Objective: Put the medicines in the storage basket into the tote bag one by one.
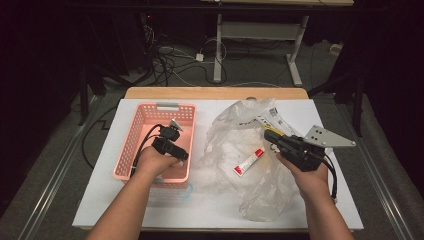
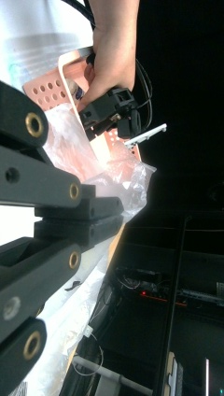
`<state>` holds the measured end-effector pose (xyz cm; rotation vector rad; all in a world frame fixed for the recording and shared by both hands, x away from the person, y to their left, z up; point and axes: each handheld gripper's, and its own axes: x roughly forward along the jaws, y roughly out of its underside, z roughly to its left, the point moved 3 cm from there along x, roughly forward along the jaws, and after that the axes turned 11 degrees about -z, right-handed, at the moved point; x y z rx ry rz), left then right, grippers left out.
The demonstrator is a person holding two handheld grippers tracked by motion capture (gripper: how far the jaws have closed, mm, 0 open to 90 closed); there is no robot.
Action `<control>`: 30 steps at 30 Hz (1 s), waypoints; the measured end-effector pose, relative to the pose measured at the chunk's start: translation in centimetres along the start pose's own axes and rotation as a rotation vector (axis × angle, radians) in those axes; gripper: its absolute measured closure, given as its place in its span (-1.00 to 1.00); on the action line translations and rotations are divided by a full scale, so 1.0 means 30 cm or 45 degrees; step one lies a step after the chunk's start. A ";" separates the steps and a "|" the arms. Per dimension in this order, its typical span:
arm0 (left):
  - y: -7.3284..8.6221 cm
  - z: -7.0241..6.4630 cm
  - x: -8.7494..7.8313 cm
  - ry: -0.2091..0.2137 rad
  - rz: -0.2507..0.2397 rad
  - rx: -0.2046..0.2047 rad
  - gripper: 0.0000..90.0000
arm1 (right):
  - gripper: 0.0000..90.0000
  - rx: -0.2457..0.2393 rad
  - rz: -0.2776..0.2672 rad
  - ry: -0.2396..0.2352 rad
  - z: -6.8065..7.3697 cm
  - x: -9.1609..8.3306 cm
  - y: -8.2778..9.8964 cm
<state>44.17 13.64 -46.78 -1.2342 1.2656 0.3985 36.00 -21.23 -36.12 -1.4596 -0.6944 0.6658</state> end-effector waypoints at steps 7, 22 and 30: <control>-0.005 -0.011 0.029 -0.059 0.058 0.017 -0.04 | 1.00 0.000 0.002 0.002 0.000 0.000 0.000; -0.009 -0.025 0.036 -0.130 0.050 0.103 0.11 | 1.00 -0.002 0.003 0.002 0.003 0.000 0.000; -0.015 -0.022 0.006 -0.102 -0.022 0.088 0.12 | 1.00 -0.012 -0.007 0.002 -0.001 0.000 -0.001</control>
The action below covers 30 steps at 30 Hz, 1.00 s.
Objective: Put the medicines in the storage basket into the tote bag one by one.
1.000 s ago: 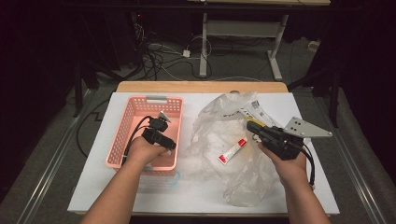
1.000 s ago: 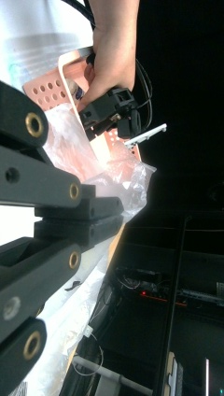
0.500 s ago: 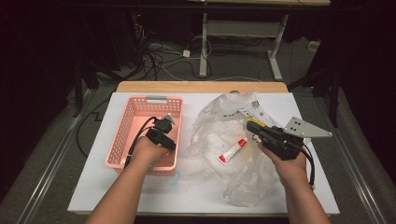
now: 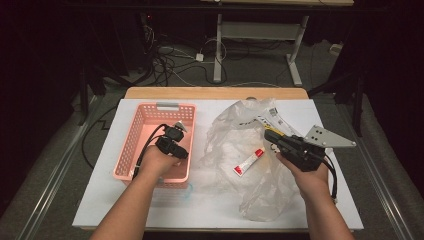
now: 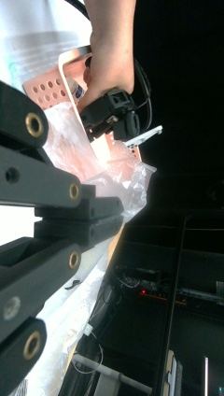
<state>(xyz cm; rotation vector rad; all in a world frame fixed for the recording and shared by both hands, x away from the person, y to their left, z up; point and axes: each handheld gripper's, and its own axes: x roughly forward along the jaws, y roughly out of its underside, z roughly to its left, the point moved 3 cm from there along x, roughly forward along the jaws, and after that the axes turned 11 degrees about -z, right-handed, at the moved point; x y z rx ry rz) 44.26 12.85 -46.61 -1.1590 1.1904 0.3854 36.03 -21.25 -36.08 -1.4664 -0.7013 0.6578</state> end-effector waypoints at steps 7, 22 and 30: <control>0.005 0.004 -0.054 0.034 -0.091 -0.016 0.12 | 1.00 0.004 0.008 0.002 0.002 -0.001 0.001; 0.072 -0.018 -0.178 0.070 -0.349 0.031 0.12 | 1.00 0.000 0.006 0.002 0.006 0.000 -0.001; 0.117 -0.056 -0.225 0.066 -0.475 0.070 0.12 | 1.00 0.002 0.012 0.002 0.010 0.002 0.001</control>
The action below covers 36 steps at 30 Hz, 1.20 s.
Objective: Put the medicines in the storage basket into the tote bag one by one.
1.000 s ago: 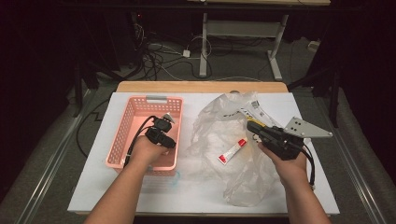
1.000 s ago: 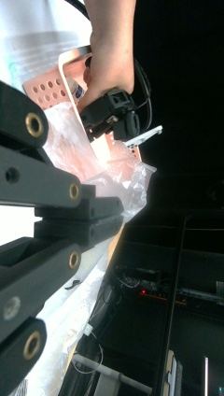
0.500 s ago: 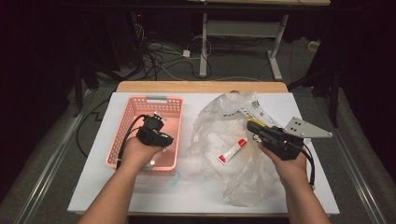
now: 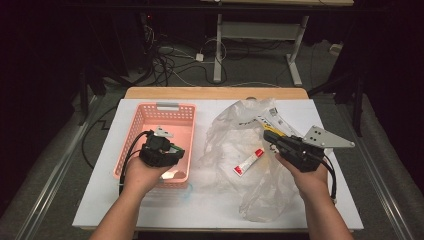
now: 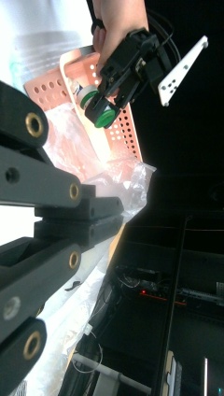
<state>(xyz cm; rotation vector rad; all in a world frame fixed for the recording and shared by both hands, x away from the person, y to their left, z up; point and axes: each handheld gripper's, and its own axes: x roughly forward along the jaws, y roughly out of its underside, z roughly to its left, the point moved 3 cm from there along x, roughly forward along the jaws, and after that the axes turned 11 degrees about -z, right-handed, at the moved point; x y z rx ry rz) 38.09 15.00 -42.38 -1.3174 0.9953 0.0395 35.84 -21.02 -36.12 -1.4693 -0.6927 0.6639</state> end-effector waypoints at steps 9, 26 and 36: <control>0.032 -0.025 -0.034 0.030 -0.135 -0.014 0.12 | 1.00 -0.005 0.004 -0.001 0.002 0.003 0.003; 0.050 -0.113 -0.089 0.089 -0.268 0.047 0.12 | 1.00 -0.016 0.008 -0.003 0.010 0.005 0.005; 0.037 -0.186 -0.101 0.176 -0.303 0.055 0.12 | 1.00 -0.013 0.003 -0.003 0.007 -0.001 0.001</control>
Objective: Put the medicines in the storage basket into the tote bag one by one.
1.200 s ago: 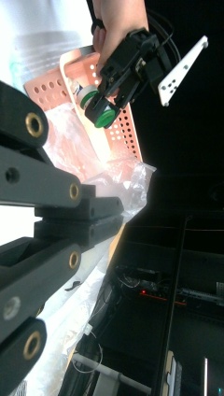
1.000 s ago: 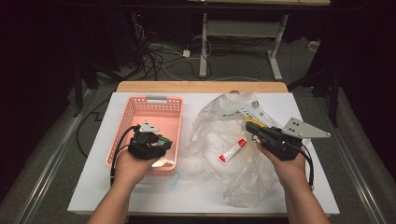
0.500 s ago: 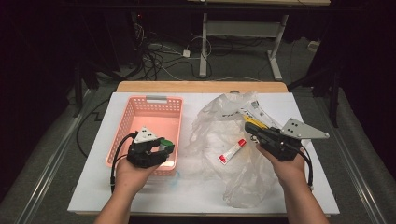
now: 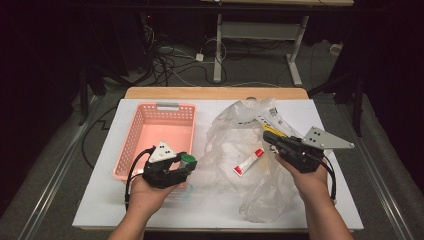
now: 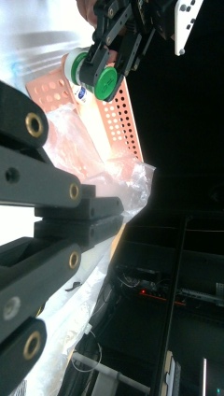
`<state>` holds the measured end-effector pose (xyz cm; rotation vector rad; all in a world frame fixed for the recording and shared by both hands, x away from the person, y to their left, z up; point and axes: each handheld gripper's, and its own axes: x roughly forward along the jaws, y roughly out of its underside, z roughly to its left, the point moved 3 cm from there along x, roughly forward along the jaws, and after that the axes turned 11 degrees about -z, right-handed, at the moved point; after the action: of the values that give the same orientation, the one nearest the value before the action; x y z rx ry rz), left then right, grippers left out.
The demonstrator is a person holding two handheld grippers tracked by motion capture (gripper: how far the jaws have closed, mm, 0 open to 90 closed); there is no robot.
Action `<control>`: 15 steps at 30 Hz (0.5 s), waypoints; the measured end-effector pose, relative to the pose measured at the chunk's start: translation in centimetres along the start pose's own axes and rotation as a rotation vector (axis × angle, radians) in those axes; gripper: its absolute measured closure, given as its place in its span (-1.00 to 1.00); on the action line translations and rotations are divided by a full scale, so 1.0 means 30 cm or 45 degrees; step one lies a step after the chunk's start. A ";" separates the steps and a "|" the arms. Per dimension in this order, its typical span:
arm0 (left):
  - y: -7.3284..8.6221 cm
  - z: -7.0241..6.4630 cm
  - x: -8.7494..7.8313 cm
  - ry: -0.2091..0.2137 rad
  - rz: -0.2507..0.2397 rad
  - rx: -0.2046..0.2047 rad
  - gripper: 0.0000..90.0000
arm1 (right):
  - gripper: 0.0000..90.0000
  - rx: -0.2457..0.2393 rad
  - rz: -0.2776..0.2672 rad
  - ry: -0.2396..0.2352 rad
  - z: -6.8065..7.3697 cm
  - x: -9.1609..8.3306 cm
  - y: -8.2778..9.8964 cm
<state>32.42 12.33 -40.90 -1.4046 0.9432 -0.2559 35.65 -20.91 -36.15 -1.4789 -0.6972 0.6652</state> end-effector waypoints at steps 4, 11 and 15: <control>-0.004 -0.024 0.002 0.016 -0.011 0.017 0.12 | 1.00 -0.001 0.001 -0.003 0.004 0.002 0.000; -0.008 -0.084 0.015 0.075 -0.012 0.044 0.12 | 1.00 -0.006 0.001 -0.007 0.007 0.004 0.000; -0.007 -0.120 0.036 0.109 0.000 0.065 0.12 | 1.00 -0.007 0.001 -0.007 0.006 0.003 -0.001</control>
<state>30.69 8.98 -40.72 -1.3556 1.0009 -0.3400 35.57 -20.71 -36.13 -1.4828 -0.7036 0.6689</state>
